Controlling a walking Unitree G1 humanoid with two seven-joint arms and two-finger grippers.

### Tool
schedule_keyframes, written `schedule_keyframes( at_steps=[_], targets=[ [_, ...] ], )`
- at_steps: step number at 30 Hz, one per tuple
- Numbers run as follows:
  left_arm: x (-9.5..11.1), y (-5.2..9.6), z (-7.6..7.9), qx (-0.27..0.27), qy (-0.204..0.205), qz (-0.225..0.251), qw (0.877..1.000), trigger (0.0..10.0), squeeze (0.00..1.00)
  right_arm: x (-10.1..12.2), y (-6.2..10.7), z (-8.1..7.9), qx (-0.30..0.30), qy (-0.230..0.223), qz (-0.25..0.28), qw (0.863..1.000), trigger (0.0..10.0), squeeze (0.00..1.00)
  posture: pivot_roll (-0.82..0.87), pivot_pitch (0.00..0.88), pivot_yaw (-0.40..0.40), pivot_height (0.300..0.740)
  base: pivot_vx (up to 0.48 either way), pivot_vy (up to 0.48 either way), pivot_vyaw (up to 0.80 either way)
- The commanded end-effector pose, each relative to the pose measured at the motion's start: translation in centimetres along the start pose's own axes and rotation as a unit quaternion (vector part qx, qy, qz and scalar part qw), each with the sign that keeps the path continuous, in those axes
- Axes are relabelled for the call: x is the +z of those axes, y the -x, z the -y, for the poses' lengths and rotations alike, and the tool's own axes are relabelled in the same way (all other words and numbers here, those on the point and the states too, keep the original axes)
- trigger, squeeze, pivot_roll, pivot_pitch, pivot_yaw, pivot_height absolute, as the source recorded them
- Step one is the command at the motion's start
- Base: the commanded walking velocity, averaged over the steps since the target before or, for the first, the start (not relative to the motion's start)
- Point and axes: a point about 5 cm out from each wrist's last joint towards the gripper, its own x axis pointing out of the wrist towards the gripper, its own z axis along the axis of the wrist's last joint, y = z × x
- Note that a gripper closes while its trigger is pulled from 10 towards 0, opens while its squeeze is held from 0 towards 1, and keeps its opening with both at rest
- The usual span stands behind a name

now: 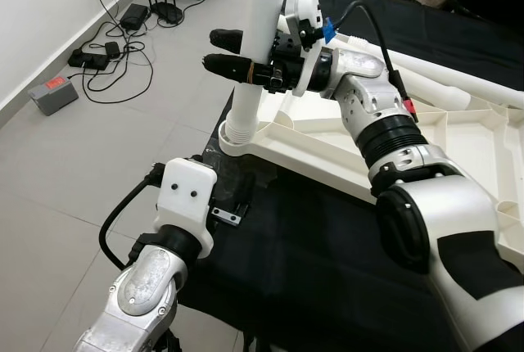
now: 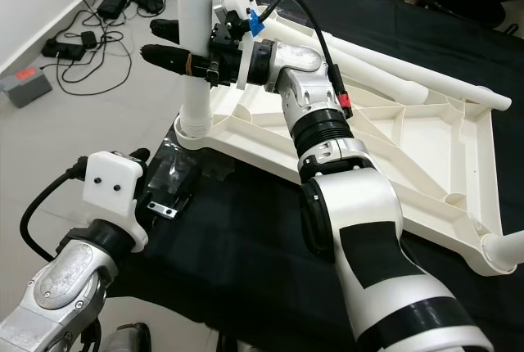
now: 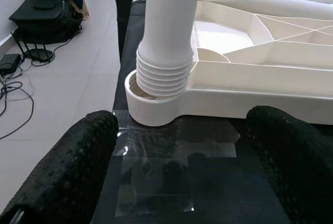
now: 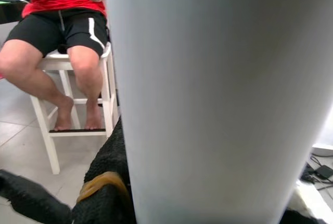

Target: Building children table

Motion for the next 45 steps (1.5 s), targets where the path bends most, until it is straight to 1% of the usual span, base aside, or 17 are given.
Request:
schedule_keyframes(
  at_steps=[1, 7, 11, 12, 13, 14, 16, 23, 26, 28, 31, 32, 37, 41, 45],
  targets=[
    [-0.2, 0.1, 0.3, -0.008, 0.007, -0.007, 1.0, 10.0, 0.0, -1.2, 0.1, -0.6, 0.016, -0.016, -0.012, 1.0, 10.0, 0.0, 0.08, 0.321, -0.151, 0.74, 0.0, 0.0, 0.0],
    [0.1, 0.1, 0.2, -0.005, 0.005, -0.003, 1.0, 10.0, 0.0, -2.3, -0.5, -1.0, 0.014, -0.021, -0.03, 0.999, 10.0, 0.0, 0.08, 0.327, -0.156, 0.74, 0.0, 0.0, 0.0],
    [0.2, 0.1, 0.3, -0.005, 0.005, -0.002, 1.0, 10.0, 0.0, -2.3, -0.7, -1.0, 0.014, -0.021, -0.027, 0.999, 10.0, 0.0, 0.08, 0.329, -0.158, 0.74, 0.0, 0.0, 0.0],
    [0.2, 0.1, 0.3, -0.005, 0.005, -0.002, 1.0, 10.0, 0.0, -2.1, -1.1, -1.0, 0.01, -0.017, -0.025, 0.999, 10.0, 0.0, 0.08, 0.33, -0.161, 0.74, 0.0, 0.0, 0.0],
    [0.2, 0.1, 0.3, -0.005, 0.005, -0.002, 1.0, 10.0, 0.0, -2.1, -1.1, -1.0, 0.01, -0.017, -0.025, 0.999, 10.0, 0.0, 0.08, 0.33, -0.161, 0.74, 0.0, 0.0, 0.0],
    [0.2, 0.1, 0.3, -0.005, 0.005, -0.001, 1.0, 10.0, 0.0, -1.7, -1.6, -0.9, 0.004, -0.012, -0.022, 1.0, 10.0, 0.0, 0.08, 0.329, -0.164, 0.74, 0.0, 0.0, 0.0],
    [0.2, 0.1, 0.3, -0.004, 0.005, -0.001, 1.0, 10.0, 0.0, -1.4, -1.8, -0.8, 0.0, -0.007, -0.02, 1.0, 10.0, 0.0, 0.08, 0.331, -0.166, 0.74, 0.0, 0.0, 0.0],
    [0.3, 0.0, 0.3, -0.004, 0.005, -0.001, 1.0, 10.0, 0.0, -1.2, -1.9, -0.7, -0.003, -0.003, -0.019, 1.0, 10.0, 0.0, 0.08, 0.33, -0.167, 0.74, 0.0, 0.0, 0.0],
    [0.3, 0.1, 0.3, -0.002, 0.004, -0.001, 1.0, 10.0, 0.0, -0.1, -1.8, -0.1, -0.015, 0.012, -0.017, 1.0, 10.0, 0.0, 0.08, 0.333, -0.17, 0.74, 0.0, 0.0, 0.0],
    [0.3, 0.1, 0.3, -0.002, 0.004, -0.001, 1.0, 10.0, 0.0, -0.1, -1.8, -0.1, -0.015, 0.012, -0.017, 1.0, 10.0, 0.0, 0.08, 0.333, -0.17, 0.74, 0.0, 0.0, 0.0],
    [0.3, 0.1, 0.3, -0.003, 0.005, -0.001, 1.0, 10.0, 0.0, 0.3, -1.7, 0.1, -0.02, 0.018, -0.016, 1.0, 10.0, 0.0, 0.08, 0.335, -0.168, 0.74, 0.0, 0.0, 0.0],
    [0.4, 0.1, 0.2, -0.003, 0.005, 0.0, 1.0, 10.0, 0.0, 0.9, -1.7, 0.4, -0.025, 0.025, -0.014, 0.999, 10.0, 0.0, 0.07, 0.335, -0.168, 0.74, 0.0, 0.0, 0.0],
    [0.3, 0.1, 0.2, -0.003, 0.005, -0.001, 1.0, 10.0, 0.0, 1.4, -1.7, 0.5, -0.026, 0.03, -0.013, 0.999, 10.0, 0.0, 0.07, 0.335, -0.167, 0.74, 0.0, 0.0, 0.0],
    [0.3, 0.0, 0.2, -0.003, 0.004, 0.0, 1.0, 10.0, 0.0, 1.2, -1.5, 0.4, -0.017, 0.028, -0.017, 0.999, 10.0, 0.0, 0.07, 0.336, -0.167, 0.74, 0.0, 0.0, 0.0],
    [0.3, 0.0, 0.2, -0.002, 0.005, -0.001, 1.0, 10.0, 0.0, 0.5, -1.2, 0.2, -0.007, 0.018, -0.025, 0.999, 10.0, 0.0, 0.07, 0.339, -0.165, 0.74, 0.0, 0.0, 0.0]
  ],
)
